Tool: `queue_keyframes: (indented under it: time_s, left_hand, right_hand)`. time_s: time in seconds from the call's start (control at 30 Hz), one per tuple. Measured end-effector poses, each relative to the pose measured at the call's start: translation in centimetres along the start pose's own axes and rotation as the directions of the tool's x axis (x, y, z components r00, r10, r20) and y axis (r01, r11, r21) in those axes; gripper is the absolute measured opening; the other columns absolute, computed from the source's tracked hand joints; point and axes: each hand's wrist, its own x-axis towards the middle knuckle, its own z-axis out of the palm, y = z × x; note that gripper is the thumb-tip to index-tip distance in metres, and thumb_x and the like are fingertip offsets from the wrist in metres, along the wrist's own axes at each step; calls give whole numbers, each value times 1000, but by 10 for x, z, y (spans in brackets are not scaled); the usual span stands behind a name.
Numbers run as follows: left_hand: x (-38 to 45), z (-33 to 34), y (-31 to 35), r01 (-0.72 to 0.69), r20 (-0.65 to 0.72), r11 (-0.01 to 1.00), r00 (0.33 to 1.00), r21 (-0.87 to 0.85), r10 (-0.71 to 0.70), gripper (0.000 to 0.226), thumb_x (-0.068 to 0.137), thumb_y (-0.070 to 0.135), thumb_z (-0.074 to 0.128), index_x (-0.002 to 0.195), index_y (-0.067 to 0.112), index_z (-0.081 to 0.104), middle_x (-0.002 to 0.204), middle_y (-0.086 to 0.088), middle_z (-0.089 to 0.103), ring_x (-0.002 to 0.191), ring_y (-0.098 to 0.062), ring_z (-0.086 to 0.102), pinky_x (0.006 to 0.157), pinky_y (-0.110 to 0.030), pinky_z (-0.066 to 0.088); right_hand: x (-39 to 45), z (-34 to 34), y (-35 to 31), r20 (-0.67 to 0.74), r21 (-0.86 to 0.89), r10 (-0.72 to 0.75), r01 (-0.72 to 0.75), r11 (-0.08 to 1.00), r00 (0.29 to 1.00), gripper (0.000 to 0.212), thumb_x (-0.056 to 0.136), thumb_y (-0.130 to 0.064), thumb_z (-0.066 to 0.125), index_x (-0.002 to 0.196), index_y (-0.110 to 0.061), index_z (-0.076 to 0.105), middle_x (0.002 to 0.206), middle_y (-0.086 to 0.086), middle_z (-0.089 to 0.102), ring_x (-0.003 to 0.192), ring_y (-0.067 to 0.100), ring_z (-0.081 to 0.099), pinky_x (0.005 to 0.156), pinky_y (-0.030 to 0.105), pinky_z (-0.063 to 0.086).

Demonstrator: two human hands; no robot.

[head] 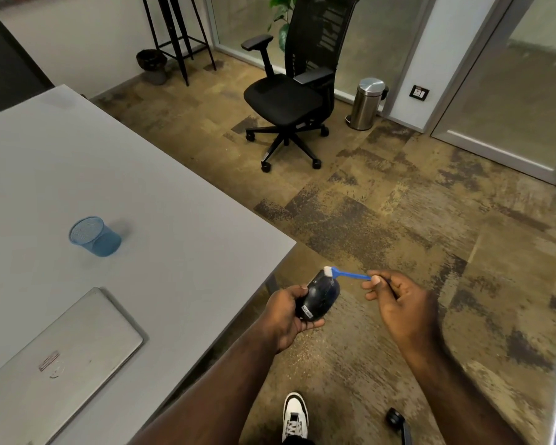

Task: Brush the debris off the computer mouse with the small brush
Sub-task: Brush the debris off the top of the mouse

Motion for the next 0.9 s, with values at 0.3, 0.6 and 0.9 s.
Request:
queue_keyframes:
  time_s: [0.3,0.6,0.9]
  left_hand:
    - [0,0,-2,-9,6,999,1000,33,9,31,96,16,42,121,8,58,114,-17,63,92,-29,66,60,-38,58]
    - [3,0,-4,-27,26,994,999,102,25,33,96,16,41,123,9,58,117,-16,63,93,-27,66,62,-36,57]
    - [8,0,-4,-70,29,985,997,155,66,28,95,15,41,108,14,66,113,-16,65,92,-27,64,65,-36,56]
  right_hand:
    - [14,-3,5,-59,14,160,-159,987,985,15,95,-18,60,99,-22,73,67,-19,72,62,-9,67,54,2,46]
    - [14,5,8,-13,-68,219,-219,973,976,15,95,-17,60,99,-20,73,67,-17,71,60,-10,66,53,13,46]
    - [14,8,14,134,101,233,-248,964,963,17,94,-15,61,86,-27,71,68,-11,75,58,9,72,57,23,56]
